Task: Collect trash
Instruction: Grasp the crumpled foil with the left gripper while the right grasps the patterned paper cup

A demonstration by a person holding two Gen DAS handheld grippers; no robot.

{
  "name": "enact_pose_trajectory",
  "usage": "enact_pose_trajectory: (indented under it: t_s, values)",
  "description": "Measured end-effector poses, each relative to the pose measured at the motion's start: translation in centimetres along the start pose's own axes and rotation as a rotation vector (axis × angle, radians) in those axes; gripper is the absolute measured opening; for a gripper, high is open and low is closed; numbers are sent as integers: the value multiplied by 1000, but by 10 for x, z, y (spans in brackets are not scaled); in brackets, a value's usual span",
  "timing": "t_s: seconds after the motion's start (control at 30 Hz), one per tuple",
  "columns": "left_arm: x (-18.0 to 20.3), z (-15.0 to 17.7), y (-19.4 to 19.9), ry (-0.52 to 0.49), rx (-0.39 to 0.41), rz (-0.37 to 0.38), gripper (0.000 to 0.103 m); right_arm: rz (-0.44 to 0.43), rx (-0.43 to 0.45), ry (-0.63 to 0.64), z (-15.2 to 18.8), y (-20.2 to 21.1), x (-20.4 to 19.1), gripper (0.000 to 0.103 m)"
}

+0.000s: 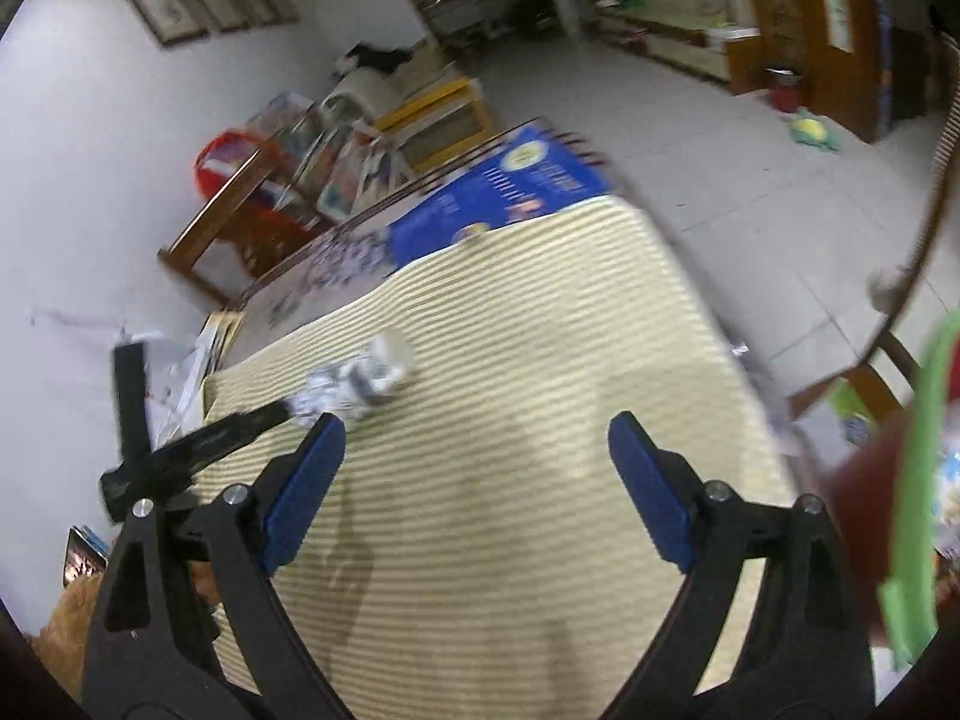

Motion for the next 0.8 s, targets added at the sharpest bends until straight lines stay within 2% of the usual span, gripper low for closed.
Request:
enact_pose_trajectory:
  t_s: [0.17,0.23,0.27,0.37,0.47,0.6,0.73,0.77,0.8]
  values:
    - [-5,-16,-39,55,-49,95,73,6,-43,48,-6,-32,-35,90]
    - [-4,-15,-50,49,-76,118,67,10,-71,47,-10,-50,-43,90]
    - [-4,-12,-55,48,-94,142,59,9,-80,46,-12,-55,-44,90]
    - [-8,-8,-49,63,-73,183,54,-6,-121,35,-21,-81,-53,90]
    - [-23,-1,-31,110,-36,183,53,-38,-185,10,-27,-111,-65,90]
    - [-39,9,-5,129,3,144,53,-61,-260,-22,-26,-149,-83,90]
    - [-46,22,5,133,8,115,54,-14,-303,27,-19,-176,-104,90]
    - [-47,25,6,132,7,107,54,11,-292,66,-17,-178,-109,87]
    - [-48,28,6,131,4,103,54,27,-284,107,-14,-180,-113,72]
Point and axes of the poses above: each gripper's, at about its wrist camera, not at the fingertips, and y roughly against the way its jaws point, x to its right, z to its underside, the point moved 4 cm from there along -y, roughly the way its jaws point, and after that the axes turned 11 degrees about z, right-handed, at the moved point
